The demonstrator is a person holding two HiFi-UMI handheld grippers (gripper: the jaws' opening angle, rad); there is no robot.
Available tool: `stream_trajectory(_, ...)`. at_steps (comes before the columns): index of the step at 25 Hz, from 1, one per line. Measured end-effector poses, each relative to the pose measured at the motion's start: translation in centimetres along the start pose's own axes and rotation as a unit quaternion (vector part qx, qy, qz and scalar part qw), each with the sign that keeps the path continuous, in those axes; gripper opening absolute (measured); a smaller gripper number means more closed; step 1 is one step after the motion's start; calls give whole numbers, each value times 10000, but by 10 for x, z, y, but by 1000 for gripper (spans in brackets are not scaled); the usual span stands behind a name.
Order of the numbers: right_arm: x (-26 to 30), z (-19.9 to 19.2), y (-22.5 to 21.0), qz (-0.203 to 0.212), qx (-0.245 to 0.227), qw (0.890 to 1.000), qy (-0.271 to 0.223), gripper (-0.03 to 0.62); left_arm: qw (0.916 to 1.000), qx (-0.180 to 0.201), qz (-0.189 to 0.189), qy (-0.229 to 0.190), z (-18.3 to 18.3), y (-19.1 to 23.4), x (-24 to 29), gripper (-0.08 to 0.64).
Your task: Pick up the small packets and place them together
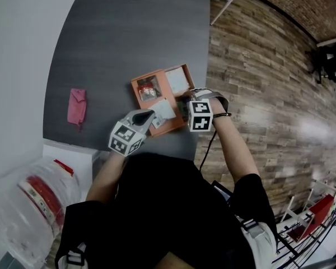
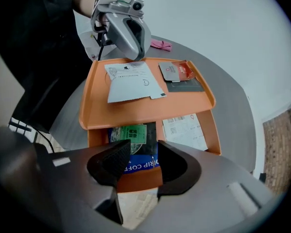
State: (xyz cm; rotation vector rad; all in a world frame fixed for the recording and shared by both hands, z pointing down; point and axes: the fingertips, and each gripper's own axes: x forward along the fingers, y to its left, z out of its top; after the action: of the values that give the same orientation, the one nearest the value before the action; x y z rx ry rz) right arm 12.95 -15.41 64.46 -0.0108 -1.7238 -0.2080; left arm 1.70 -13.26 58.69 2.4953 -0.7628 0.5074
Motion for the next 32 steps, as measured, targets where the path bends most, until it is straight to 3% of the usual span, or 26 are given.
stream_trajectory(7, 13, 4, 13, 692, -218, 9973, 85, 350, 9997, -199, 126, -67, -1, 5, 0, -2)
stream_trajectory(14, 24, 4, 18, 1012, -489, 9933, 252, 387, 9990, -323, 256, -145, -2, 8, -2, -2)
stream_trajectory(20, 33, 2, 20, 1148, -588, 9911, 331, 385, 9983, -412, 364, -197, -4, 9, -5, -2)
stream_trajectory(26, 26, -5, 13, 1027, -474, 9932, 293, 334, 9981, -419, 382, -220, -4, 9, -7, -2)
stream_trajectory(27, 25, -7, 11, 959, -465, 9939, 292, 317, 9982, -414, 378, -215, -4, 9, -6, -2)
stream_trajectory(29, 23, -10, 6, 806, -438, 9954, 283, 222, 9983, -400, 368, -206, -4, 9, -6, -2)
stream_trajectory(32, 21, -14, 4, 683, -364, 9966, 272, 184, 9985, -378, 342, -192, -4, 8, -5, -2)
